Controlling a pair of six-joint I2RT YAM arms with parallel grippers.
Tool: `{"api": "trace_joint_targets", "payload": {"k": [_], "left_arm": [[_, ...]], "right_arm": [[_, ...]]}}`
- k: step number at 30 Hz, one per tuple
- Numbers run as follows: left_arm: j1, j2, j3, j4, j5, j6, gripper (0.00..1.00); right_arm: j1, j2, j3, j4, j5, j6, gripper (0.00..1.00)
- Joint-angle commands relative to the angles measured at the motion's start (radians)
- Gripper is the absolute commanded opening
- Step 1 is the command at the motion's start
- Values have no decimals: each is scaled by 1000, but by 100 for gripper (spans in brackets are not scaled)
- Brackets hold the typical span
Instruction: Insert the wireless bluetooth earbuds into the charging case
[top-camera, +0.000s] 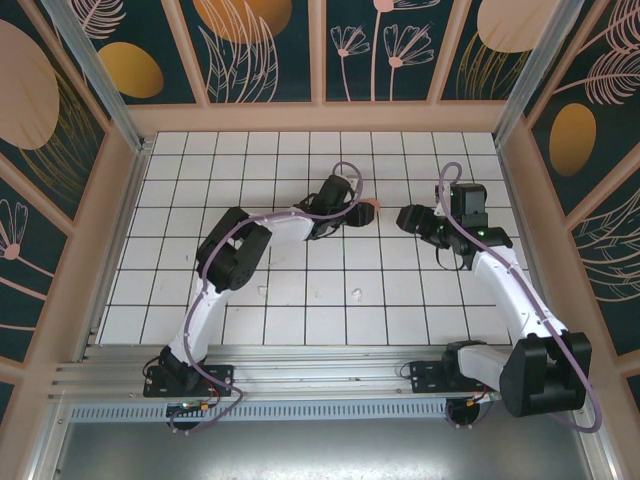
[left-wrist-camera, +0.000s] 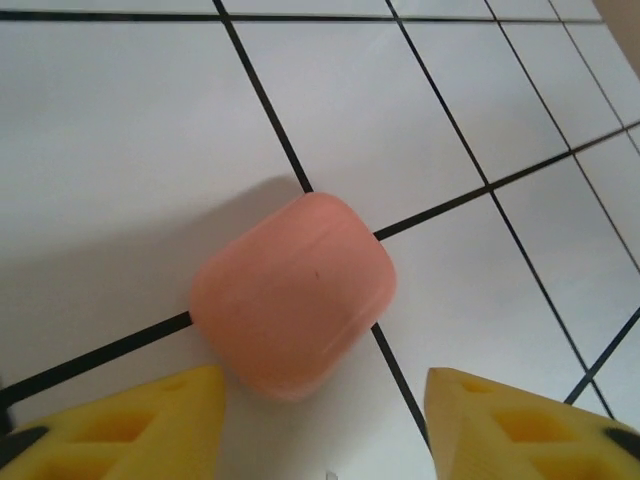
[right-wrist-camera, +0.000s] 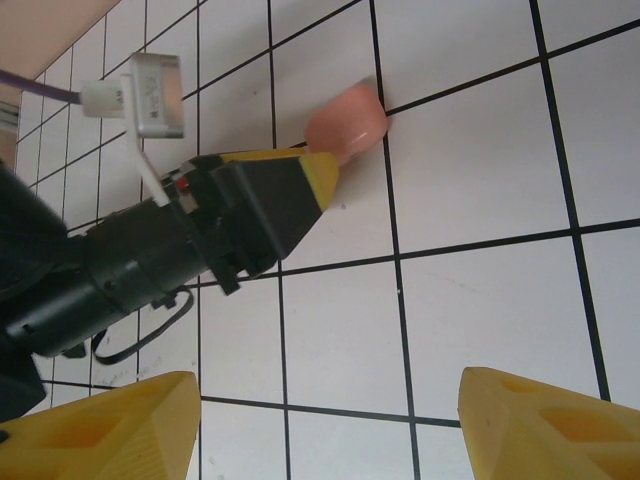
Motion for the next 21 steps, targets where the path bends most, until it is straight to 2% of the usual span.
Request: {"api": "trace_joint_targets", "payload": {"k": [1, 6, 11, 16, 21], "left_arm": [[-3, -114, -40, -14, -70, 70, 59], [1, -238, -136, -29, -174, 136, 69], [42, -414, -317, -26, -251, 164, 76], [150, -640, -596, 43, -255, 103, 79], [244, -829, -859, 50, -277, 74, 85]], "right_arm": [[12, -6, 29, -22, 17, 29, 69], [72, 30, 72, -62, 97, 54, 69], [238, 162, 178, -114, 247, 67, 70], [381, 381, 350, -146, 313, 91, 79], [510, 692, 646, -238, 382, 94, 82]]}}
